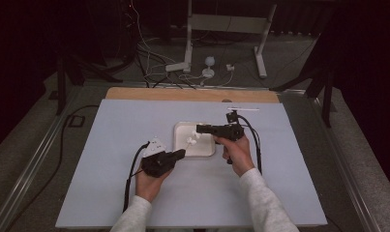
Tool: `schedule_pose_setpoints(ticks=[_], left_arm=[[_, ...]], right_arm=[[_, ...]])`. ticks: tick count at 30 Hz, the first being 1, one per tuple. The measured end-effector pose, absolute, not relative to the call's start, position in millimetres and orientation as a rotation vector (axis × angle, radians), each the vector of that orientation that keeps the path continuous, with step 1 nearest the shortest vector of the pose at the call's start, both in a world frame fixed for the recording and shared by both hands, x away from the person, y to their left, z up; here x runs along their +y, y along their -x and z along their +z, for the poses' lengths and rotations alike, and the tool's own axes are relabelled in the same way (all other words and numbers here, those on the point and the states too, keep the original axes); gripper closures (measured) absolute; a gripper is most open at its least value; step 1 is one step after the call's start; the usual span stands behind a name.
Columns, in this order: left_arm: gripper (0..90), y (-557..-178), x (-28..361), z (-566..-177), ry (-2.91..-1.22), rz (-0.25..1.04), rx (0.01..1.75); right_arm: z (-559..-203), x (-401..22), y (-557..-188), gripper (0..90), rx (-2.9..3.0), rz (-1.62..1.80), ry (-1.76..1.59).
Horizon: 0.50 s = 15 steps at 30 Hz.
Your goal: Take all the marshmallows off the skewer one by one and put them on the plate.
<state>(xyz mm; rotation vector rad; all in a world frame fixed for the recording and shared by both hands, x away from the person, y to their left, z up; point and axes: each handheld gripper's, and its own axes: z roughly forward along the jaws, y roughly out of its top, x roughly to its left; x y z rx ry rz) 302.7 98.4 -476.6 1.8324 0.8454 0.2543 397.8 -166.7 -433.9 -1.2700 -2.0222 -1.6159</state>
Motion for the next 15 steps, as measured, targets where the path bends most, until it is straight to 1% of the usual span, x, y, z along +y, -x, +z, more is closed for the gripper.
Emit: schedule_pose_setpoints(ticks=[5,15], left_arm=[[90.0,-303,91,-481,-1.888,0.286,0.843],[90.0,-303,93,-482,-1.918,0.316,0.844]], right_arm=[[-423,-161,-393,79.1,-2.125,-1.623,1.244],[-416,-160,-391,80.5,-2.154,-1.665,1.276]])
